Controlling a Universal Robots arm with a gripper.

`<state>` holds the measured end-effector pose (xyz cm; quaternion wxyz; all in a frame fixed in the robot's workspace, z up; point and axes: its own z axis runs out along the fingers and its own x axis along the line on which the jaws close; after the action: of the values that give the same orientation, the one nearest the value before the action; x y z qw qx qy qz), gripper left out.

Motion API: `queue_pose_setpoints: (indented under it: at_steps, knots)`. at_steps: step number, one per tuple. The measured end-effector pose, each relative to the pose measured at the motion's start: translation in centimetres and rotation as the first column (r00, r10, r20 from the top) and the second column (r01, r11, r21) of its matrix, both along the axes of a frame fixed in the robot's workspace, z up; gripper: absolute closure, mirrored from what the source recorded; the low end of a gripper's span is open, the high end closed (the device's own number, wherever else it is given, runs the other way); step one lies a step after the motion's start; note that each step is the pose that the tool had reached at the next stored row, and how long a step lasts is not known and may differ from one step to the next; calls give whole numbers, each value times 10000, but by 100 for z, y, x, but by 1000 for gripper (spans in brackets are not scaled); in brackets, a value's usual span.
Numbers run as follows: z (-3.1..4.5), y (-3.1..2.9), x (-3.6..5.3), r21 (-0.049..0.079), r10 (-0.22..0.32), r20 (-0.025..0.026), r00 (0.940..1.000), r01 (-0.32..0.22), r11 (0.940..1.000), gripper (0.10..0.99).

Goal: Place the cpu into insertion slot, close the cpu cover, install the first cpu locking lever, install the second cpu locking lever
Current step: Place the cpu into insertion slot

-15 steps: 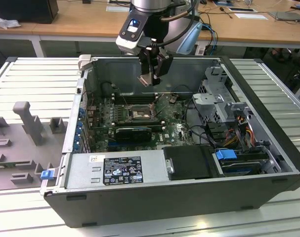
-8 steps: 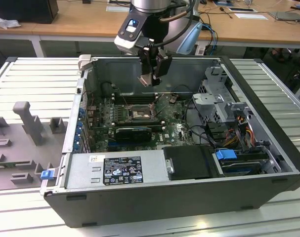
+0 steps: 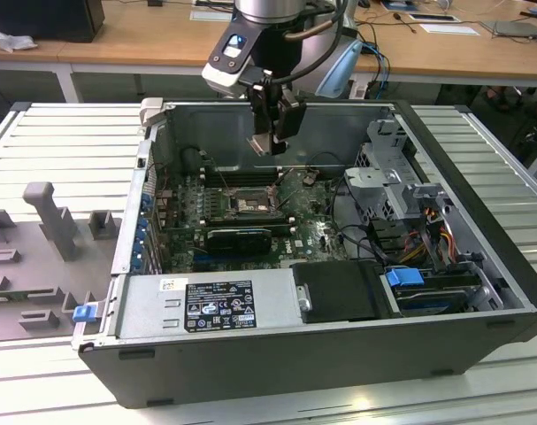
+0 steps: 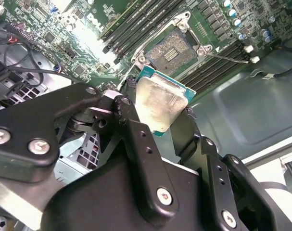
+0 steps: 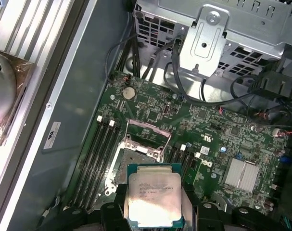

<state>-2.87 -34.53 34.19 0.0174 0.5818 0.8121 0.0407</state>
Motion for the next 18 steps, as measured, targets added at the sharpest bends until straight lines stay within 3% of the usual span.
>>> queue_pose_setpoints:
  at_steps: [18]
  knots:
    - [-14,0,0,0,-868,-7,9962,868,9962,557]
